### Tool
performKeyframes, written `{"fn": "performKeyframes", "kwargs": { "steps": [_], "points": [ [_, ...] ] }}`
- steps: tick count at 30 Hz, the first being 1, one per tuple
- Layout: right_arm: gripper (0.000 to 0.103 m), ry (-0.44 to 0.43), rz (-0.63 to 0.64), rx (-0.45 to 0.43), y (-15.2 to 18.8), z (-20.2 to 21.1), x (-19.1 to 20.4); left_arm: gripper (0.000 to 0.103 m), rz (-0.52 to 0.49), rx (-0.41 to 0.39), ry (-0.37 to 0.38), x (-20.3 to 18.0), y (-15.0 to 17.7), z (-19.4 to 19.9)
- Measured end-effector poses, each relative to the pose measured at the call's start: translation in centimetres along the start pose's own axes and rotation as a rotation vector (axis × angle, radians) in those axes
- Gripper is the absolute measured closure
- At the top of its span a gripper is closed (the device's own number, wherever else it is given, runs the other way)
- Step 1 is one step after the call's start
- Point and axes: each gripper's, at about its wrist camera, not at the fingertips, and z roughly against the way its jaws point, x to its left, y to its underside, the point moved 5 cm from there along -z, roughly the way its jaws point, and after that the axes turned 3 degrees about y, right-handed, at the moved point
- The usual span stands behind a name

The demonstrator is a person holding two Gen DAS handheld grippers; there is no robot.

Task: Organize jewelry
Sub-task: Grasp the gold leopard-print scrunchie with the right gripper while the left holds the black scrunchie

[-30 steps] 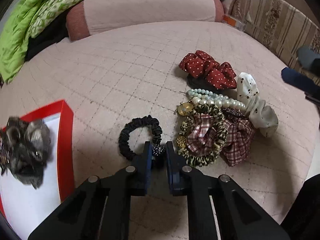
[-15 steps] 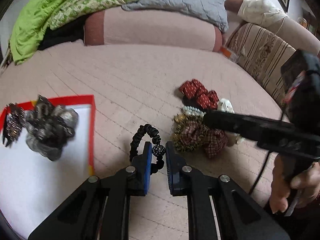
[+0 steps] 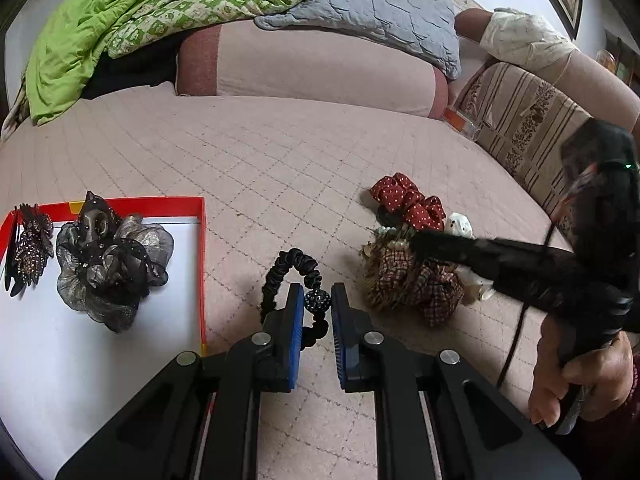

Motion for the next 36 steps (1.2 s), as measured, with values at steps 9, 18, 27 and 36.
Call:
{"fn": "performKeyframes", "kwargs": {
  "steps": [9, 18, 27, 36],
  "points": [
    [0.098, -0.076, -0.076, -0.123, -2.2, 2.3, 1.0, 0.090, 0.006, -0.042, 0.008, -0.6, -0.6, 0.8],
    [0.098, -0.117, -0.073, -0.176, -2.7, 3.3, 4.1, 0.090, 0.031, -0.083, -0.019, 0.6, -0.7, 3.6],
    [0.097, -0.059, -0.144, 0.018, -1.1, -1.1, 1.9, 0.090, 0.069, -0.110, -0.019, 2.2, -0.8, 5.1],
    [0.074, 0.073, 0.089, 0.115, -0.7, -6.2, 4.2, 0.090, 0.089, -0.121, -0.019, 3.5, -0.8, 6.0]
  ]
}}
